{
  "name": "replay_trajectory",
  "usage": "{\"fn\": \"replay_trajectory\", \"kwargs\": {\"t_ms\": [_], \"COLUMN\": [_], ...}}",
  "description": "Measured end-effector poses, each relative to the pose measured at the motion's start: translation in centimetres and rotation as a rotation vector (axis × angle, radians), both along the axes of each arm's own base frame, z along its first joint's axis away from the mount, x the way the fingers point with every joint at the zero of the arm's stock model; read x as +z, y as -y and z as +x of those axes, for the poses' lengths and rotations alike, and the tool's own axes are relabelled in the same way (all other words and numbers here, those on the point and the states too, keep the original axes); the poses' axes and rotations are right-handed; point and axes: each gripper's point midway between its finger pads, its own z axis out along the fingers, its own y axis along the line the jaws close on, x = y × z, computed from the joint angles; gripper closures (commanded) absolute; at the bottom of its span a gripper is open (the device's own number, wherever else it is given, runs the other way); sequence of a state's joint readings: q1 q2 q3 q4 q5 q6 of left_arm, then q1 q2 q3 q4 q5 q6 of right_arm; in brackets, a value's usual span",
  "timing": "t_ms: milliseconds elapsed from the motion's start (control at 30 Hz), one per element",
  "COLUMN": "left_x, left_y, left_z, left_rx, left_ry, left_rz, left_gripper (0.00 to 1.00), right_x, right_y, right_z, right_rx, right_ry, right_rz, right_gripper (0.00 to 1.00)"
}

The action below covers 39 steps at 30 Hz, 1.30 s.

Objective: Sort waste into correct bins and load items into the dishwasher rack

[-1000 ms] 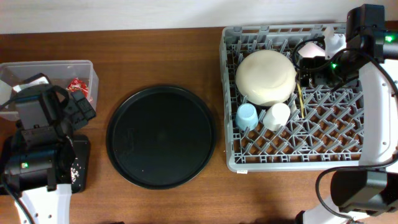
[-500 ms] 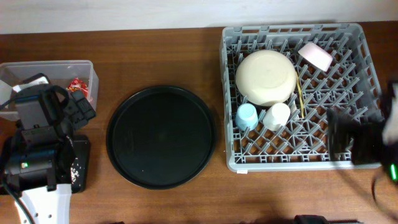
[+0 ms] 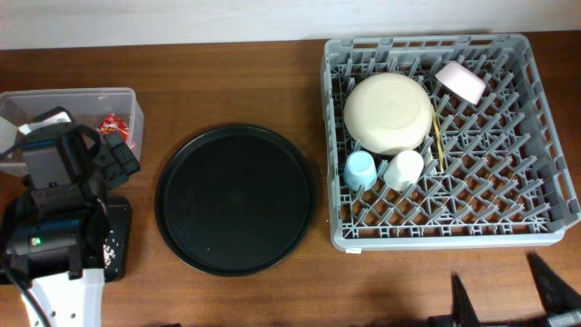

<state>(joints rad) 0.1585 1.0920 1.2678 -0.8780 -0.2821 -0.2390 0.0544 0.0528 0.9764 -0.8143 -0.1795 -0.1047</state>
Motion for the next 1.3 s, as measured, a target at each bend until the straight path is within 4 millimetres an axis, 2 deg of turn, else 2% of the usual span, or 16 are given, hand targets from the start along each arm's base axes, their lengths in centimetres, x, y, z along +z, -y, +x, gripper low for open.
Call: {"fn": "replay_trajectory", "kwargs": {"t_ms": [100,200,300,367,500,633,900,1200,1300], "left_x": [0.0,0.0,0.0,0.0,0.0,0.0,0.0,0.0,0.0], "left_y": [0.0,0.0,0.0,0.0,0.0,0.0,0.0,0.0,0.0], "left_z": [0.0,0.0,0.0,0.0,0.0,0.0,0.0,0.0,0.0], "left_rx": [0.000,0.000,0.000,0.000,0.000,0.000,0.000,0.000,0.000], "left_ry": [0.000,0.000,0.000,0.000,-0.001,-0.001,0.000,-0.001,-0.001], "left_rz": [0.000,0.000,0.000,0.000,0.000,0.000,0.000,0.000,0.000], "left_gripper": [0.01,0.01,0.01,0.01,0.01,0.01,0.01,0.01,0.01], "right_x": [-1.5,-1.7,-4.9,-6.8,-11.9,-14.1,-19.8,-22.7,-22.8], "right_y": [-0.3,-0.5,-0.6,-0.5,0.0,0.5,1.4,2.6,2.6], "right_z": [3.7,6.9,9.9,11.1,13.2,13.9,15.0,15.0,15.0], "right_rx": [0.004,0.007,0.007,0.002,-0.025,-0.053,-0.119,-0.196,-0.196], "right_ry": [0.063,0.201,0.244,0.238,0.139,0.133,-0.084,-0.207,-0.210], "right_rz": [0.002,0.010,0.014,0.048,0.109,0.126,0.134,0.200,0.202], "right_gripper": [0.02,0.02,0.02,0.02,0.02,0.02,0.02,0.02,0.02]}}
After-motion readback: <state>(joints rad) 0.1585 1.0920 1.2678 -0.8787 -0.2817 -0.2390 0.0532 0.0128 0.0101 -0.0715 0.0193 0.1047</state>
